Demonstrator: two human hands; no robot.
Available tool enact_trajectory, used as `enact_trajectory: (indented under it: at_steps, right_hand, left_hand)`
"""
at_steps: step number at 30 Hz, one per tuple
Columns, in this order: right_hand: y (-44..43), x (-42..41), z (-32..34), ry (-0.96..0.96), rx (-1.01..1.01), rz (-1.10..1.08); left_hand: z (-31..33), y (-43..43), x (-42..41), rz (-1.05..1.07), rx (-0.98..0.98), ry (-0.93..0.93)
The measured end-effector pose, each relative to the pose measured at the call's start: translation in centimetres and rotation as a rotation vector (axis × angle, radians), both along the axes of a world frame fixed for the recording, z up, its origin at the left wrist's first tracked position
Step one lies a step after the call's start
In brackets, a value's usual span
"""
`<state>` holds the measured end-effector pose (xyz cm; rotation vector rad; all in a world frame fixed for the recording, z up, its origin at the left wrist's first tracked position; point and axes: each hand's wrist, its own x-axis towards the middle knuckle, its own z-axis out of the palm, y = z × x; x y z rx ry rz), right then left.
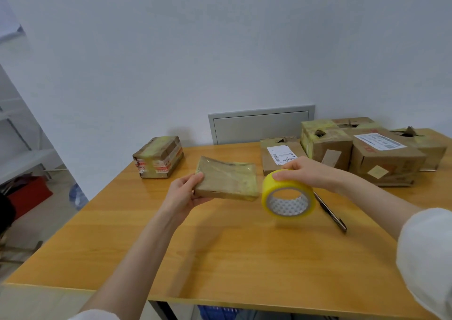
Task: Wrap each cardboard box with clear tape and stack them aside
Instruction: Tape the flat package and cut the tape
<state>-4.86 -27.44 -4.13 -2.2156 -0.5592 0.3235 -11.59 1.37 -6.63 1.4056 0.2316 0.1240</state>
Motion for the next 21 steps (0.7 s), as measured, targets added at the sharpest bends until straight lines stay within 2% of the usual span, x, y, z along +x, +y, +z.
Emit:
enact_trajectory:
  at_steps: [3,13,19,21]
  right_hand:
    - [0.2,0.3,-0.1,-0.119,-0.160,-0.086]
    - [1.4,0.9,-1.2,-0.147,-0.239,-0.159]
    - [2.5,0.4,-1.3,0.005,0.046,-0.186]
    - [2.9,0.4,-1.5,0.030,0.103,-0.193]
  left_hand:
    - [0.2,0.1,0.0,-0.014,-0.016,-0.009]
    - [-0.1,0.2,0.0,0.017,-0.105,0.020]
    - [-0.3,0.0,0.2,-0.011,-0.225,0.083]
    - [-0.6,-0.4,0.5,0.030,-0.114,0.058]
